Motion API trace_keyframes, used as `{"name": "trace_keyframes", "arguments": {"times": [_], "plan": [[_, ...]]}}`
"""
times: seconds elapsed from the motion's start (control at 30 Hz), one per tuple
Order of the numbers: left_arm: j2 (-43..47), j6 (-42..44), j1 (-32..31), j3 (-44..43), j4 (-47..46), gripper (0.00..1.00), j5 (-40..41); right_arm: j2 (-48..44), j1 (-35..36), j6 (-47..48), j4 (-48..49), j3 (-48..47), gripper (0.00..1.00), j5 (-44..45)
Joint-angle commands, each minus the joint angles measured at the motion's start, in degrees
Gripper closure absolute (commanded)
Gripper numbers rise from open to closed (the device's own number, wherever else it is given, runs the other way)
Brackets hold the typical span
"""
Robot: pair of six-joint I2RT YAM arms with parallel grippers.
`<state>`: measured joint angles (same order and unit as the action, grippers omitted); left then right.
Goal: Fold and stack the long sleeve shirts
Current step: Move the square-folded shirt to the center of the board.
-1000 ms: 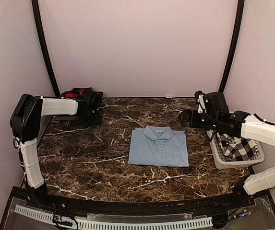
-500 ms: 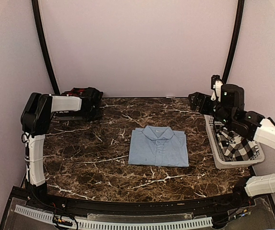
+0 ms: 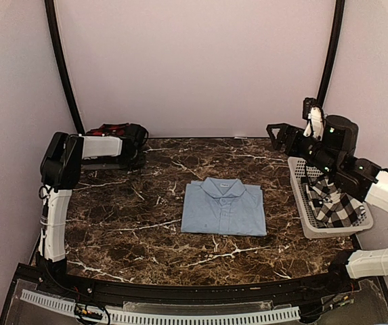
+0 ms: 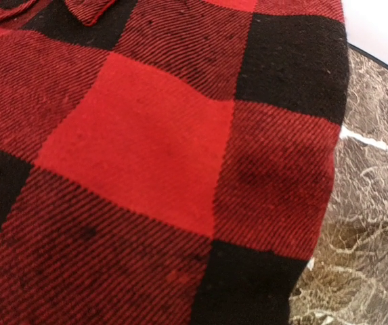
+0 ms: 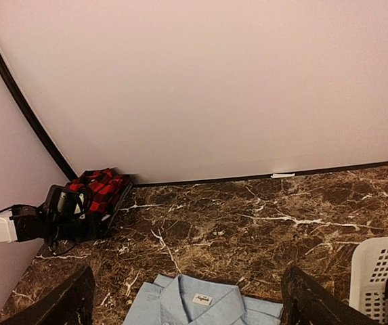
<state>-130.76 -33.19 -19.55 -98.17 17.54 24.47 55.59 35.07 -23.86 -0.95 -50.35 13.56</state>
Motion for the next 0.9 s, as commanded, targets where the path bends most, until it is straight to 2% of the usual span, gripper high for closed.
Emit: {"name": "trace_keyframes", "arguments": {"times": [0.0, 0.23, 0.37, 0.47, 0.63, 0.87], "plan": [[-2.0, -2.1, 0.6, -4.1, 3.6, 0.63, 4.3, -0.6, -0.3, 0.1, 2.4, 0.2, 0.08, -1.7], [-5.1, -2.9, 0.7, -7.3, 6.6, 0.7, 4.3, 0.2, -0.3, -0.8, 2.6, 0.0, 0.1, -2.4], [-5.8, -2.4, 0.7, -8.0, 6.8, 0.82, 3.9, 0.8, -0.3, -1.2, 2.8, 0.1, 0.1, -2.9], [-5.8, -1.3, 0.7, -8.5, 6.5, 0.99, 2.1, 0.9, -0.3, -1.4, 2.8, 0.1, 0.11, -3.1], [-5.6, 2.0, -0.6, -9.7, 5.5, 1.0, -4.3, 0.5, -0.4, -1.8, 2.8, 0.7, 0.11, -2.8], [-5.7, 5.1, -5.6, -10.9, 4.2, 1.0, -10.2, 0.4, -0.3, -2.4, 3.4, 2.4, 0.11, -3.1]]}}
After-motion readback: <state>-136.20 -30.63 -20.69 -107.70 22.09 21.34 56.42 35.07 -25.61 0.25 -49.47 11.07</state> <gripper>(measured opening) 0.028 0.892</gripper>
